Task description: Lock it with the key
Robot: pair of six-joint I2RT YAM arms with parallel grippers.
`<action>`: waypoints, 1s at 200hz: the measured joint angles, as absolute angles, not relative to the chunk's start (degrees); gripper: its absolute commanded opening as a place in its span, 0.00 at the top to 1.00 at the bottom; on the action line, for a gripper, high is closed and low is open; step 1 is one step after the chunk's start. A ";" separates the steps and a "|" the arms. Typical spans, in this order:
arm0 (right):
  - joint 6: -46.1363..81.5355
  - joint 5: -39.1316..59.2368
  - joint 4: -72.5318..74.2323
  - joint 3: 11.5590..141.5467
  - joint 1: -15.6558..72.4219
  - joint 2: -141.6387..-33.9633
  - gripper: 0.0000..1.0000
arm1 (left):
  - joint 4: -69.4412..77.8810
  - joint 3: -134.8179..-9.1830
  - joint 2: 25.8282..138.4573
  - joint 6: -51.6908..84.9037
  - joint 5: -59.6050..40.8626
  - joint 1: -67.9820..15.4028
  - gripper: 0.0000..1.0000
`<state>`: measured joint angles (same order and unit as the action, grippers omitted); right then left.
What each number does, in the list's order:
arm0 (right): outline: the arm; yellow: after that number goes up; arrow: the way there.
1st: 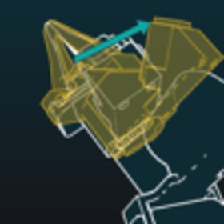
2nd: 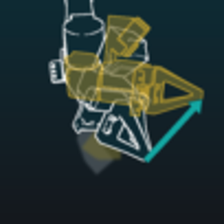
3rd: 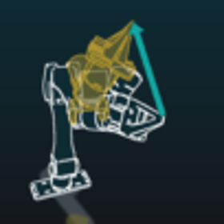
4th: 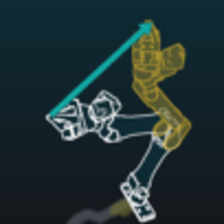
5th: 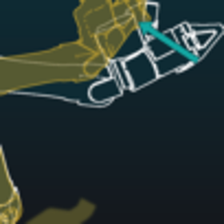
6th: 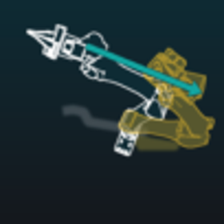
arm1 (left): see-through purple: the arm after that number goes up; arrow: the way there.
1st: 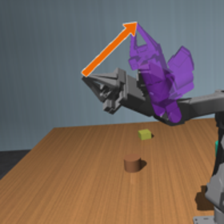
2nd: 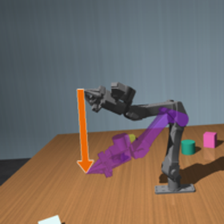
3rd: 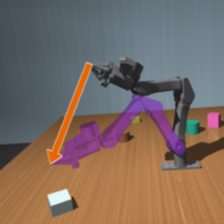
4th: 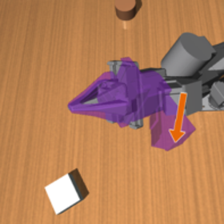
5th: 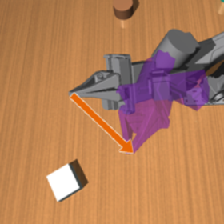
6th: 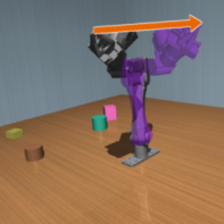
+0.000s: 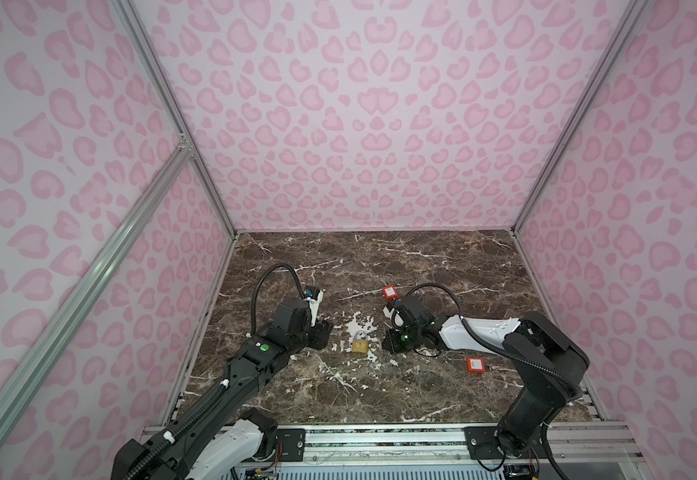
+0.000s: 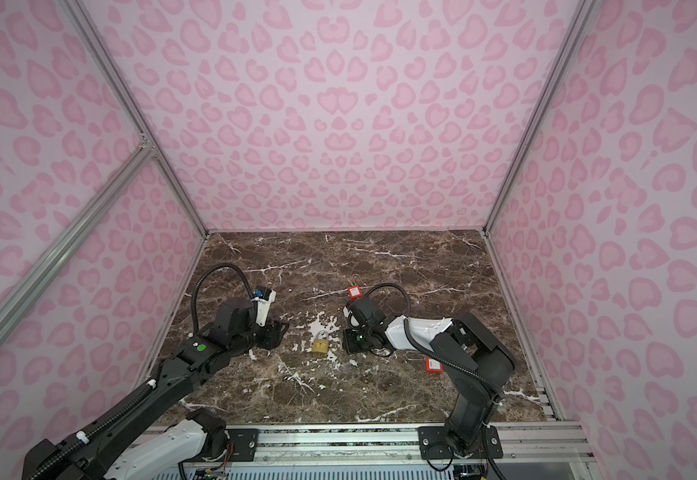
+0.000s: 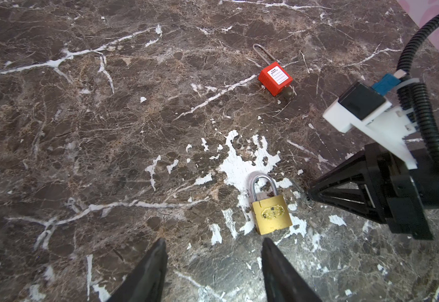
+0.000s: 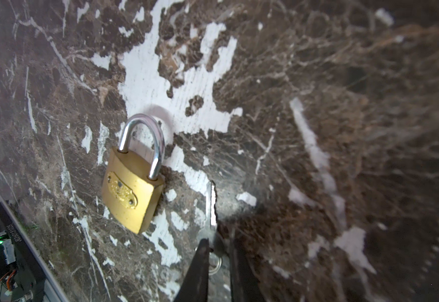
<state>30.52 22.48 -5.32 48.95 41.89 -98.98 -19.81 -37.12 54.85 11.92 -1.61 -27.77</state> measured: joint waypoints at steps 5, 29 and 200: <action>30.83 22.76 -4.97 48.95 41.89 -99.18 0.85 | -19.81 -37.12 54.85 11.92 -1.69 -27.77 0.41; 31.05 24.10 -3.64 48.97 42.00 -99.83 0.85 | -19.77 -37.12 54.85 11.92 -1.69 -27.77 0.41; 31.94 27.68 -2.46 49.01 40.14 -100.31 0.83 | -19.70 -36.93 55.00 11.99 -2.48 -27.81 0.40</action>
<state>31.94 27.68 -2.46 49.01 40.14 -100.31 -19.70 -36.93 55.00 11.99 -2.48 -27.81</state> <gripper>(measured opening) 0.180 0.597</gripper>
